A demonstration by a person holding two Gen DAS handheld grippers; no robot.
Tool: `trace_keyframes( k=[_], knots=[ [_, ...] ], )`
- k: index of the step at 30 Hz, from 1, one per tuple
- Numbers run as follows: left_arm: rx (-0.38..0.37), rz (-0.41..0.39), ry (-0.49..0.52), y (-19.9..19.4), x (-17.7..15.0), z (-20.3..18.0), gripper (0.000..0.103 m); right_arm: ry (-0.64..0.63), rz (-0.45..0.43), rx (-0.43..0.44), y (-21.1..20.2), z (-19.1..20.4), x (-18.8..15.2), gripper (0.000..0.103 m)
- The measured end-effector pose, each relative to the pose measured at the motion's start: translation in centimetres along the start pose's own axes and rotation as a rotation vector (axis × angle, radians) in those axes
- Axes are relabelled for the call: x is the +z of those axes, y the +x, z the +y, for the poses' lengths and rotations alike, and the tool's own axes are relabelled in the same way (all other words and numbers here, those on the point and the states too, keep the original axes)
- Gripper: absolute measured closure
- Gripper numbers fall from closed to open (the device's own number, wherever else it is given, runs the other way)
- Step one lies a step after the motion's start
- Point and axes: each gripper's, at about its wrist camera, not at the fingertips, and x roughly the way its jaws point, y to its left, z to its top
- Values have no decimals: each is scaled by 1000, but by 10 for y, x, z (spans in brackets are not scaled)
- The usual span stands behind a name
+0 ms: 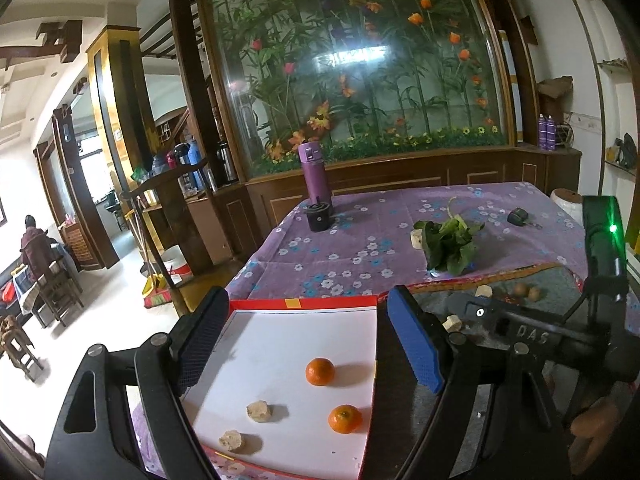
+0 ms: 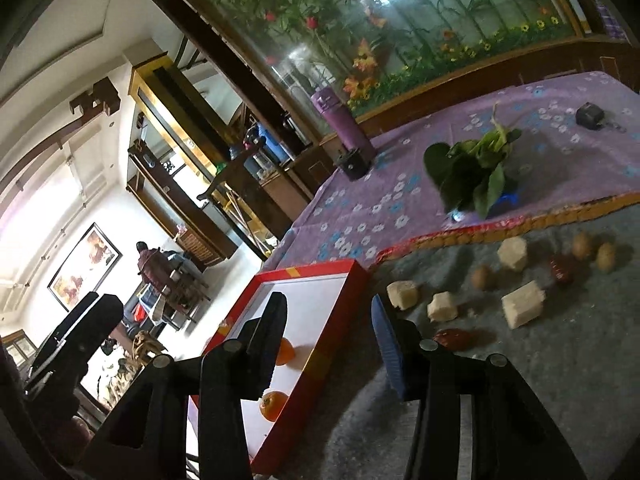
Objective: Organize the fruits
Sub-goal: 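Release the tan cake onto the tray with the left tool while the right tool releases the orange, then grasp a white cylindrical cake with the right tool while the left tool moves to a red date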
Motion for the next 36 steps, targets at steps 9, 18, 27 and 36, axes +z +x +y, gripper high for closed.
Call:
trace_keyframes(
  k=[9, 18, 27, 36],
  knots=[
    [3, 10, 26, 1, 0, -14, 21, -21, -24, -24, -23, -13, 8, 56],
    [-186, 208, 42, 53, -28, -42, 18, -14, 121, -92, -31, -78, 28, 47],
    [-273, 327, 81, 91, -45, -72, 18, -46, 300, -256, 18, -99, 21, 50],
    [-368, 386, 139, 111, -48, -104, 23, -212, 319, -387, 49, -92, 8, 74]
  ],
)
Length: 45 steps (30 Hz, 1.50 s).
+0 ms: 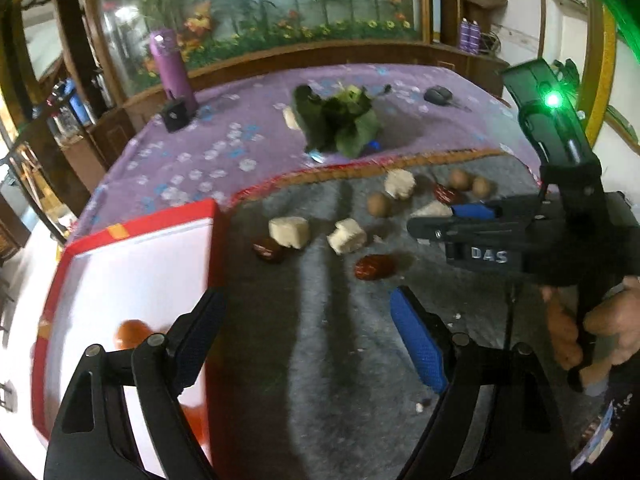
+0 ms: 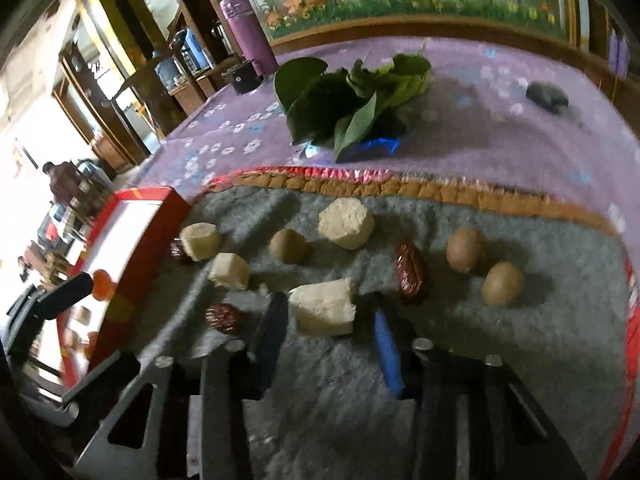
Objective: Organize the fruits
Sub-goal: 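Grasp a white cylindrical cake with the right tool while the left tool moves to a red date, then grasp the red date with the left tool and lift it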
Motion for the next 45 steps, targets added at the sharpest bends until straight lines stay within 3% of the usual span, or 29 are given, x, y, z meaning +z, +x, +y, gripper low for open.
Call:
trace_keyframes(
  k=[3, 7, 11, 16, 20, 24, 34, 45],
  knots=[
    [-20, 29, 3, 9, 2, -6, 33, 26, 0, 43, -3, -8, -1, 75],
    [-39, 48, 20, 19, 9, -17, 37, 134, -34, 155, -21, -36, 3, 75],
    [-85, 67, 1, 30, 17, -26, 41, 225, -64, 195, -30, -61, 3, 75],
    [-114, 103, -28, 49, 20, -30, 66, 263, -41, 216, -26, -62, 6, 75],
    [-124, 111, -36, 57, 19, -30, 67, 277, -50, 230, -28, -63, 8, 75],
    [-139, 108, -35, 59, 22, -32, 75, 280, -56, 231, -30, -63, 8, 75],
    [-133, 63, -22, 49, 12, -40, 75, 296, -62, 221, -28, -67, 8, 75],
    [-91, -33, -111, 1, -1, -19, 75, 275, -136, 196, -38, -67, 10, 75]
  ],
)
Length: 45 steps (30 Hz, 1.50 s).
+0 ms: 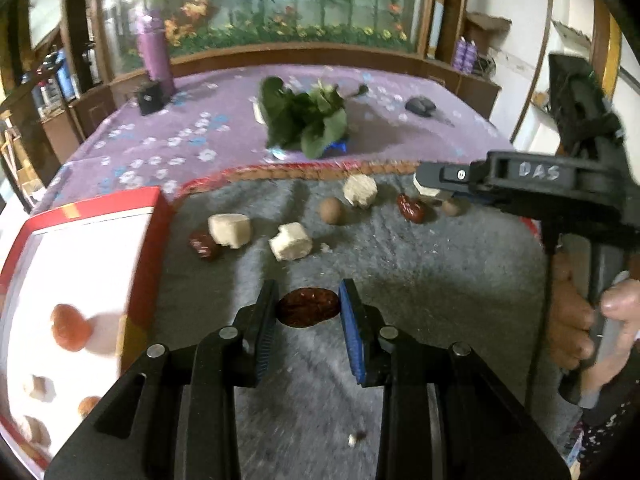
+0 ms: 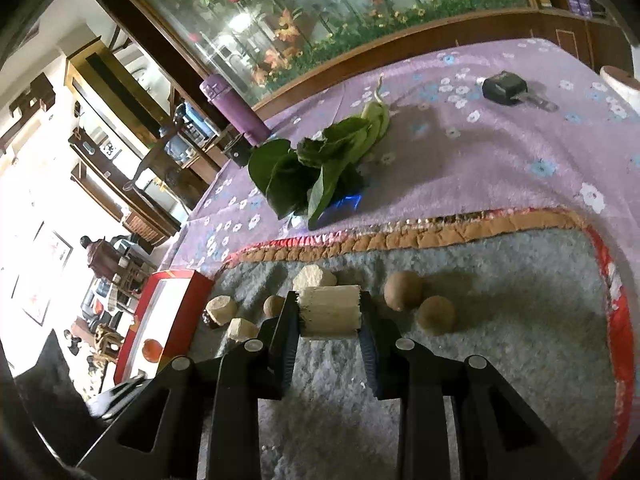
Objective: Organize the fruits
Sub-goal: 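Grasp the red date with the left tool and lift it, then carry the date and white cake over the tray and open both tools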
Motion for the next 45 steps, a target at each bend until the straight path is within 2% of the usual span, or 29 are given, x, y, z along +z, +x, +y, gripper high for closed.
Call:
trace_keyframes(
  k=[7, 12, 17, 25, 31, 37, 40, 45],
  knots=[
    [76, -95, -11, -37, -5, 14, 75, -24, -97, -59, -10, -2, 1, 75],
    [145, -174, -16, -67, -6, 33, 75, -39, -99, -91, -4, 2, -1, 75],
    [213, -227, -22, -89, -12, 56, 75, -48, -65, -32, -1, 28, -7, 75],
    [303, -259, -91, -104, -24, 99, 74, -145, -10, 146, 18, 131, -30, 75],
    [356, -266, -135, -111, -37, 127, 74, -178, 30, 247, 40, 188, -57, 75],
    [377, -272, -169, -114, -46, 147, 74, -212, 85, 274, 61, 216, -85, 75],
    [378, -273, -181, -114, -48, 152, 74, -227, 106, 265, 69, 218, -95, 75],
    [381, -269, -190, -110, -50, 158, 74, -227, 120, 243, 77, 212, -92, 75]
  ],
)
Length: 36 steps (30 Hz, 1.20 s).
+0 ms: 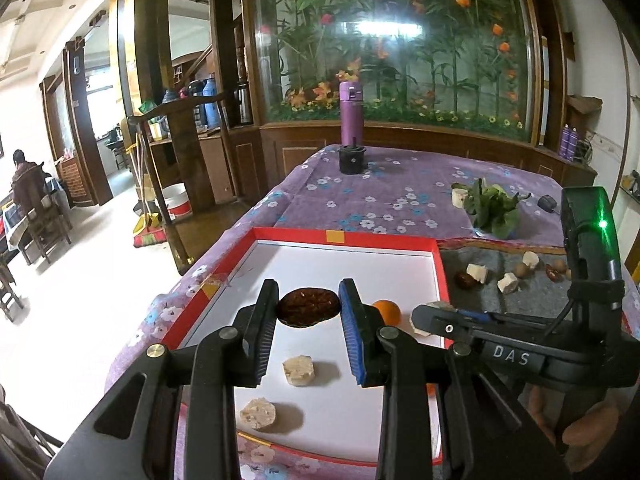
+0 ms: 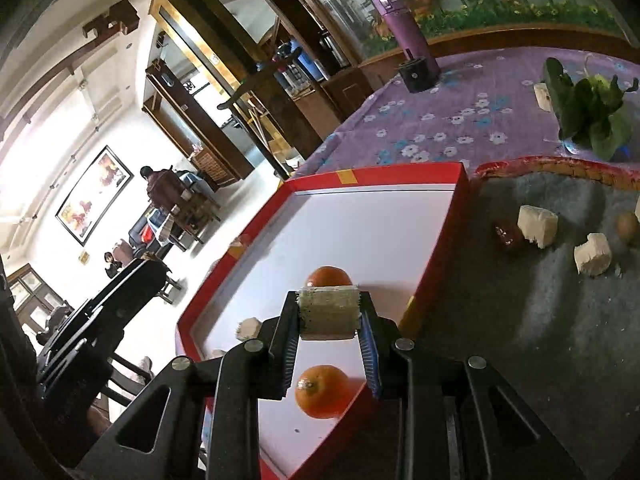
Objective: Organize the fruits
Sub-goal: 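Carry the date and white cake over the tray and open both tools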
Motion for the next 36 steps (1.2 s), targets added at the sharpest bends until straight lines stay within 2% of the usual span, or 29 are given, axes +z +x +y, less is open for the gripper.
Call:
trace_keyframes(
  k=[14, 26, 27, 29, 31, 33, 36],
  knots=[
    [31, 45, 5, 19, -9, 4, 74, -47, 25, -22, 4, 4, -4, 75],
    [78, 163, -8, 51, -28, 8, 74, -117, 38, -41, 6, 16, -10, 72],
    [80, 165, -8, 51, -29, 8, 72, -118, 40, -36, 6, 16, -10, 72],
    [87, 166, -6, 50, -29, 8, 60, -117, 35, -19, 5, 17, -9, 72],
    [104, 155, 1, 47, -28, 7, 46, -120, 17, 16, 0, 17, -8, 67],
    [120, 148, 7, 45, -27, 7, 42, -129, -9, 55, -6, 19, -7, 54],
    [130, 153, 1, 44, -27, 11, 42, -128, -23, 103, -13, 20, -6, 51]
  ],
)
